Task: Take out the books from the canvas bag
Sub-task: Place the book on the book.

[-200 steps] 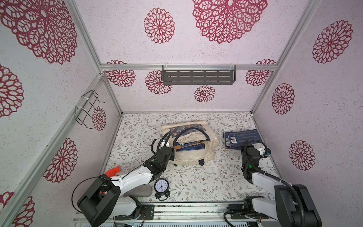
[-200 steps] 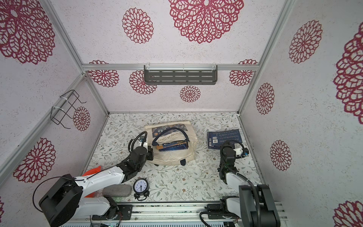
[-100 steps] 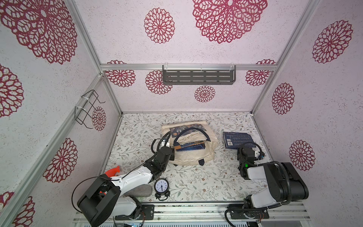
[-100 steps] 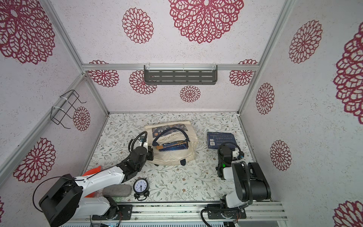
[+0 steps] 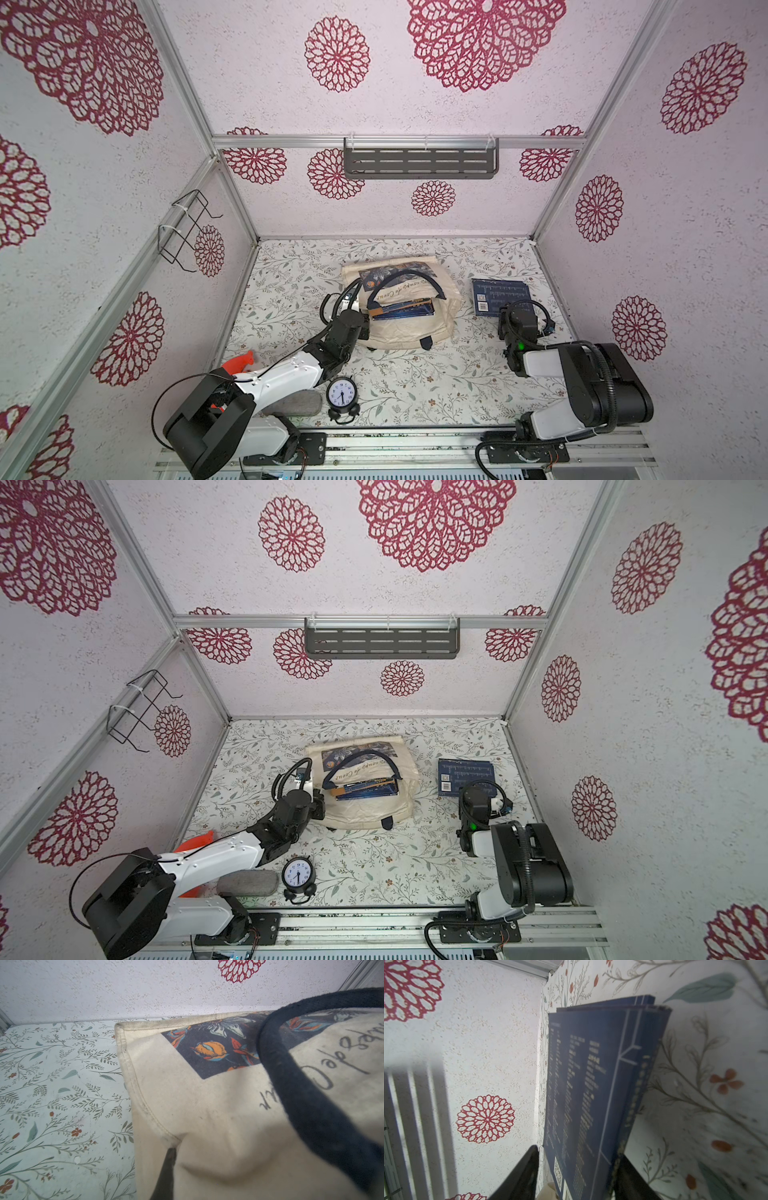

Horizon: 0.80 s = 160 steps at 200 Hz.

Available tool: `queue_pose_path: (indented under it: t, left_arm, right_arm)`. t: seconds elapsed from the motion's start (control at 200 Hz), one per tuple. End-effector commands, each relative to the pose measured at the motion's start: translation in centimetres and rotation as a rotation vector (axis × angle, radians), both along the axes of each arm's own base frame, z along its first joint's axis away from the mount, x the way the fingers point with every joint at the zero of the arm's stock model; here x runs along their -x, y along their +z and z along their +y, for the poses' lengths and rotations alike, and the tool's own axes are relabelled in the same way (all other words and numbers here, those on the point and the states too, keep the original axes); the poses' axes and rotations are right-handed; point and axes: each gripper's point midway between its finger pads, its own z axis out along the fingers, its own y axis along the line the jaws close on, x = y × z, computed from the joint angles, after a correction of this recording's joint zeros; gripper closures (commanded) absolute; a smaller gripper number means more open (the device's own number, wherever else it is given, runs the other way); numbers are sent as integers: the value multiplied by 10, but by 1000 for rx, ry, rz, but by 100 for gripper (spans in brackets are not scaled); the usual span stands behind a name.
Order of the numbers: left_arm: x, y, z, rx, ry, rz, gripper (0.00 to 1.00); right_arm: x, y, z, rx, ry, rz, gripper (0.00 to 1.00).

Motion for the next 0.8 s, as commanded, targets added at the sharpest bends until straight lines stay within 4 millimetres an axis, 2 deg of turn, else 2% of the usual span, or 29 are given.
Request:
queue_pose_path:
  t: [0.0, 0.155, 0.445, 0.585, 0.796]
  left_arm:
    - [-2, 10, -10, 33, -26, -9, 100]
    - [-2, 9, -12, 33, -32, -3, 100]
    - [-2, 8, -13, 26, -34, 3, 100]
    - [-3, 8, -13, 26, -34, 4, 100]
    - [-2, 8, -14, 28, -37, 5, 100]
  right_arm:
    - [-8, 17, 4, -13, 22, -39, 37]
    - [-11, 21, 7, -31, 33, -43, 32]
    - [-16, 23, 0, -24, -9, -33, 29]
    - [-16, 25, 4, -32, 18, -35, 27]
    - [3, 25, -1, 8, 12, 53, 9]
